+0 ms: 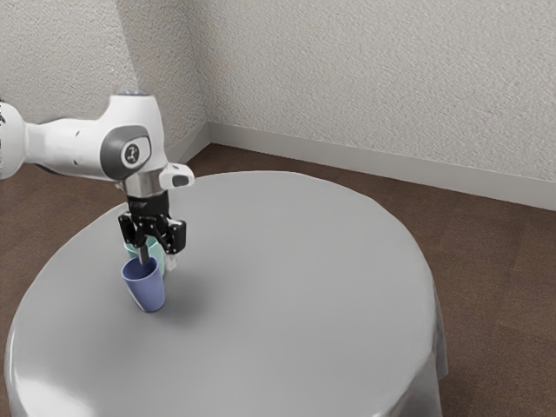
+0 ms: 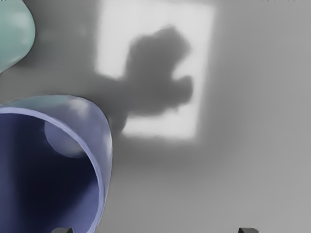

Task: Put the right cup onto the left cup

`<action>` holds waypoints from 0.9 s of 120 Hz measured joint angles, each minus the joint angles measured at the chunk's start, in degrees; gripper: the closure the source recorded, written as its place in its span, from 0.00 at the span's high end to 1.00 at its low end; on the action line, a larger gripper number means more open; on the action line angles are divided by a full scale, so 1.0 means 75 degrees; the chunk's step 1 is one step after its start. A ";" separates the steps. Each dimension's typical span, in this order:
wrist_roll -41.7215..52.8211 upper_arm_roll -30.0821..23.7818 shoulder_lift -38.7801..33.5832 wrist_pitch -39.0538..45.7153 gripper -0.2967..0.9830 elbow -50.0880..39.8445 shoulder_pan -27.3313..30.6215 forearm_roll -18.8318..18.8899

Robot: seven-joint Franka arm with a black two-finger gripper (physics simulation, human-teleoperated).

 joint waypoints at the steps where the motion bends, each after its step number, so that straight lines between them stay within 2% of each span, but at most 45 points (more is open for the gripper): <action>1: 0.0003 0.0000 0.0014 0.0011 0.56 0.0000 0.0001 0.0001; 79: 0.0422 0.0049 0.0656 0.1000 0.53 -0.0176 0.0299 0.0060; 108: 0.0533 0.0050 0.0799 0.1151 0.39 -0.0159 0.0290 0.0065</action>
